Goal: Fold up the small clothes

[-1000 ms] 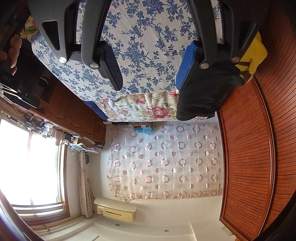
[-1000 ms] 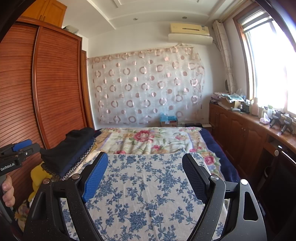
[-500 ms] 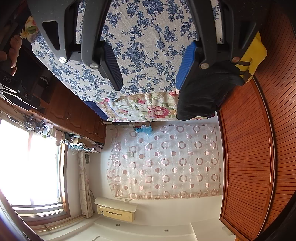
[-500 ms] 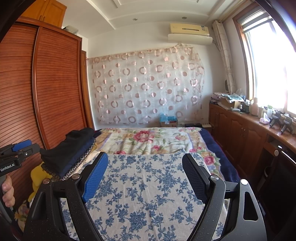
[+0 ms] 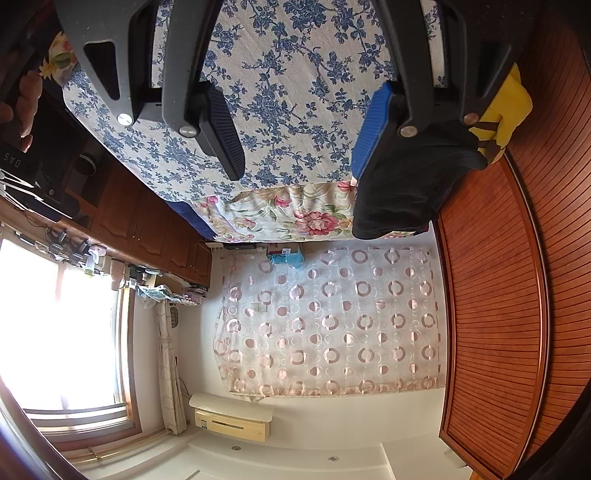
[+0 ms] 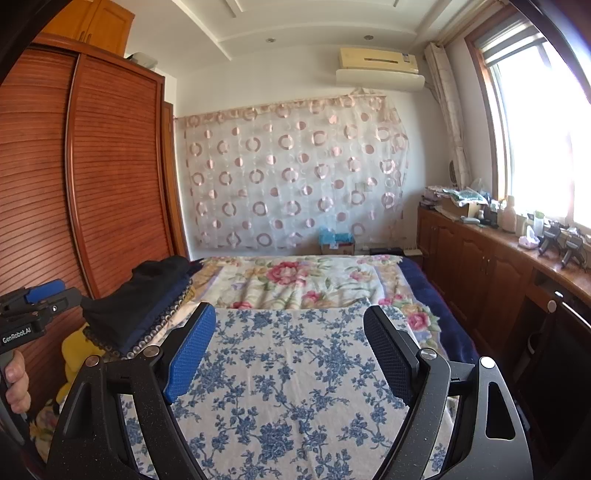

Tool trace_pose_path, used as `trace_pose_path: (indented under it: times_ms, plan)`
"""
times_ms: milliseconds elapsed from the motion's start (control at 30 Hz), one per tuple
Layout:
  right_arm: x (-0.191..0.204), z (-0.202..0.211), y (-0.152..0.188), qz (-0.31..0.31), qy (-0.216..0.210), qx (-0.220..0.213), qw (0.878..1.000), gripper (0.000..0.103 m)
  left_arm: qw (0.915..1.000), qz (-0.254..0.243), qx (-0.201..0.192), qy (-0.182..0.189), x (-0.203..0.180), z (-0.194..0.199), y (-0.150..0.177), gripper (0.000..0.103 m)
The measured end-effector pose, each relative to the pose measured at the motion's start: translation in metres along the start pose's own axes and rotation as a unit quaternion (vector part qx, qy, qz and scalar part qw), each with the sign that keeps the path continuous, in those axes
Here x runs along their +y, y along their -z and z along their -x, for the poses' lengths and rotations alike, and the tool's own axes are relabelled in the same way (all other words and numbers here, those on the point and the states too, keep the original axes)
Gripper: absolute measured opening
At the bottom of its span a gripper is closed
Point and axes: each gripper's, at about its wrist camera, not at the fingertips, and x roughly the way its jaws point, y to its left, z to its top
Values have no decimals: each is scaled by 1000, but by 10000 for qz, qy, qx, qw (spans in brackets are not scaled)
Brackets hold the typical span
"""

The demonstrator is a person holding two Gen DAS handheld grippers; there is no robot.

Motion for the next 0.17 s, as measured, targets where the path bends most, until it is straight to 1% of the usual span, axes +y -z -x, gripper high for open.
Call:
trace_pose_path:
  times_ms: [167]
  plan:
    - [0, 0, 0, -4, 0, 0, 10000, 84, 10000, -3, -4, -1, 0, 0, 0, 60]
